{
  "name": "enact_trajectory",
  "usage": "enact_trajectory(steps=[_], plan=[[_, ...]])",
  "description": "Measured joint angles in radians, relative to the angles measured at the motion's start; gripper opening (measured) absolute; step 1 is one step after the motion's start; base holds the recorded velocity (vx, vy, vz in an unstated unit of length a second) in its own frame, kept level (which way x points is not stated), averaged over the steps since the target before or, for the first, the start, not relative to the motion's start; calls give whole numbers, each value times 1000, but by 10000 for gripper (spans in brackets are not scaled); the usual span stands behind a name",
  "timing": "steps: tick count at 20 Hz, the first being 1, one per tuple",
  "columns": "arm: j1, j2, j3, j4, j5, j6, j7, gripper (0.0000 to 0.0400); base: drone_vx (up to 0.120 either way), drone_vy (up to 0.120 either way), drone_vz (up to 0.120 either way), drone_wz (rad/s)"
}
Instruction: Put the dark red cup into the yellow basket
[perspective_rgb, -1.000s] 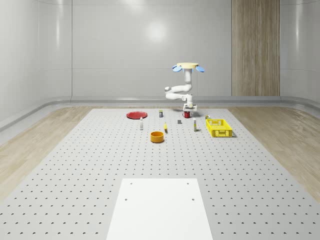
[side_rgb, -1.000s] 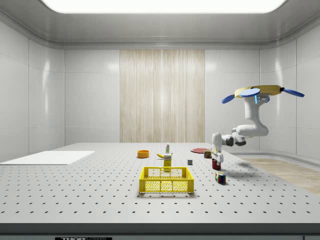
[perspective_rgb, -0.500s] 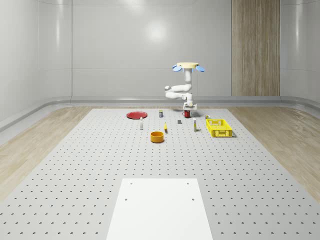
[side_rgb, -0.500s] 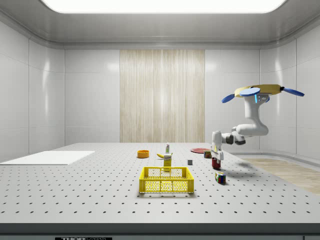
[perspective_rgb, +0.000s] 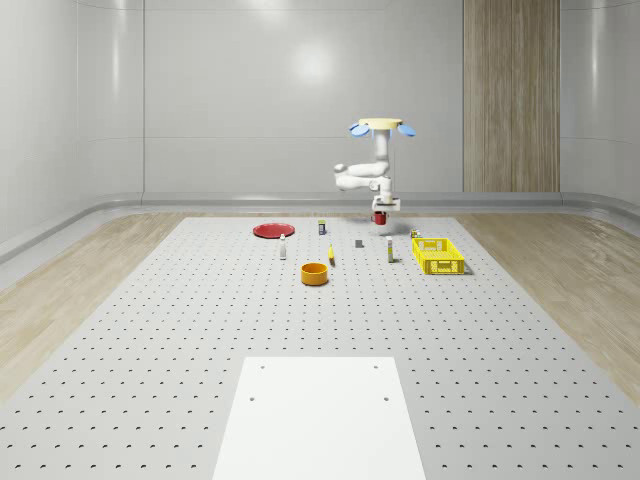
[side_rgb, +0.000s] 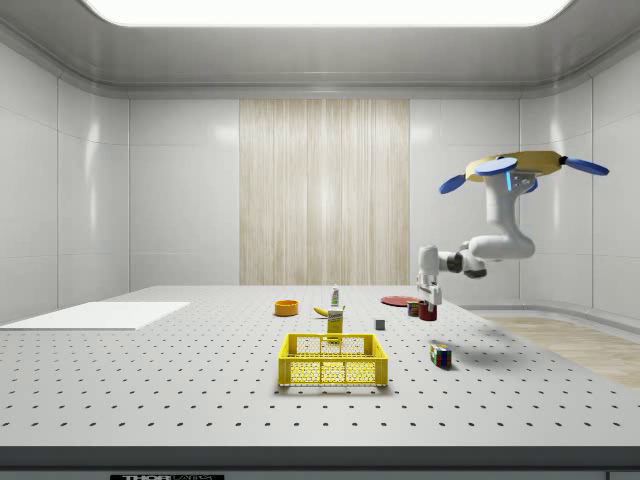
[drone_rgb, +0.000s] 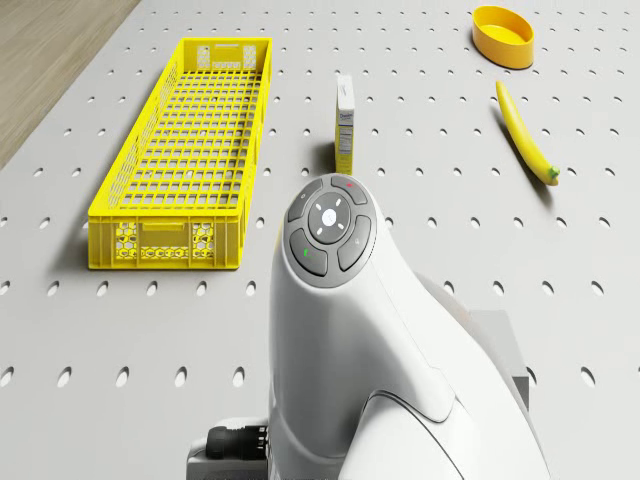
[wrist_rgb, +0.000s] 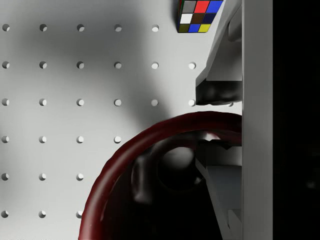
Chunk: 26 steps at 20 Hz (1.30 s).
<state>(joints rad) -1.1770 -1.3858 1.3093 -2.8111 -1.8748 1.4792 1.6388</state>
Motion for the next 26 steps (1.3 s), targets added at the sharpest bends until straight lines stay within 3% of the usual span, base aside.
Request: enact_trajectory(steps=[10,26], plan=[[-8,-25,10,0,17,21,10,99,120,120,120,0],[-17,-62,15,2,34,55,18,99,120,120,2,0]])
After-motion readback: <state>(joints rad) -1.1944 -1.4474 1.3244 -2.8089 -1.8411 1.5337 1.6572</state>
